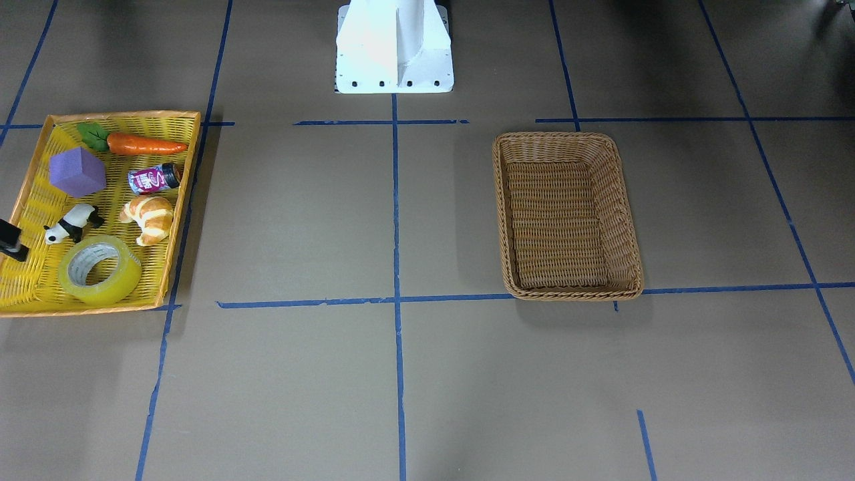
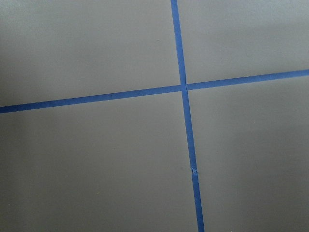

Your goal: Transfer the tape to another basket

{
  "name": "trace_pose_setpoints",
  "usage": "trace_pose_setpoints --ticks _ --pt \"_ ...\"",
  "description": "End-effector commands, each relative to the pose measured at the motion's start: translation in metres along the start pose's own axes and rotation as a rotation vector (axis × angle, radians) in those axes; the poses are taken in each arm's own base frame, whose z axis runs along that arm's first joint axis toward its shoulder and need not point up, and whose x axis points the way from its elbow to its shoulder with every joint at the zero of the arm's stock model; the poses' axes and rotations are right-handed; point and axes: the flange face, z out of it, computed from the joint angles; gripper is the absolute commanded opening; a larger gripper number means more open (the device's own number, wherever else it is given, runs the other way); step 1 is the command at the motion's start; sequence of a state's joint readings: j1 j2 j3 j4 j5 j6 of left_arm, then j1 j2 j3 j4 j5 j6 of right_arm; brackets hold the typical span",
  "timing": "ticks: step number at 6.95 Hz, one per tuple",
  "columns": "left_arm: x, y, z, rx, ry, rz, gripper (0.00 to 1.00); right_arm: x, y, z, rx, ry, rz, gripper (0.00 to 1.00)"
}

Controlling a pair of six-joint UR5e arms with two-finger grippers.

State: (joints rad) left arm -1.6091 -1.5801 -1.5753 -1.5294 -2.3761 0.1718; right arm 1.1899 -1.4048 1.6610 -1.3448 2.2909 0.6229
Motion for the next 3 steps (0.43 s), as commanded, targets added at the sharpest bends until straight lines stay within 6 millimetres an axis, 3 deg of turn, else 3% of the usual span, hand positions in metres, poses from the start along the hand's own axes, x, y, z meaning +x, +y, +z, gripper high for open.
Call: trace_pose_setpoints --ticks 1,3 --pt "0.0 0.0 0.0 0.0 0.0 0.0 1.0 -0.03 0.01 0.045 -0.014 0.039 -0.027 0.99" --pt "0.0 0.0 0.0 0.0 0.0 0.0 1.0 -0.036 0.001 0.077 -0.059 0.061 -0.024 0.99"
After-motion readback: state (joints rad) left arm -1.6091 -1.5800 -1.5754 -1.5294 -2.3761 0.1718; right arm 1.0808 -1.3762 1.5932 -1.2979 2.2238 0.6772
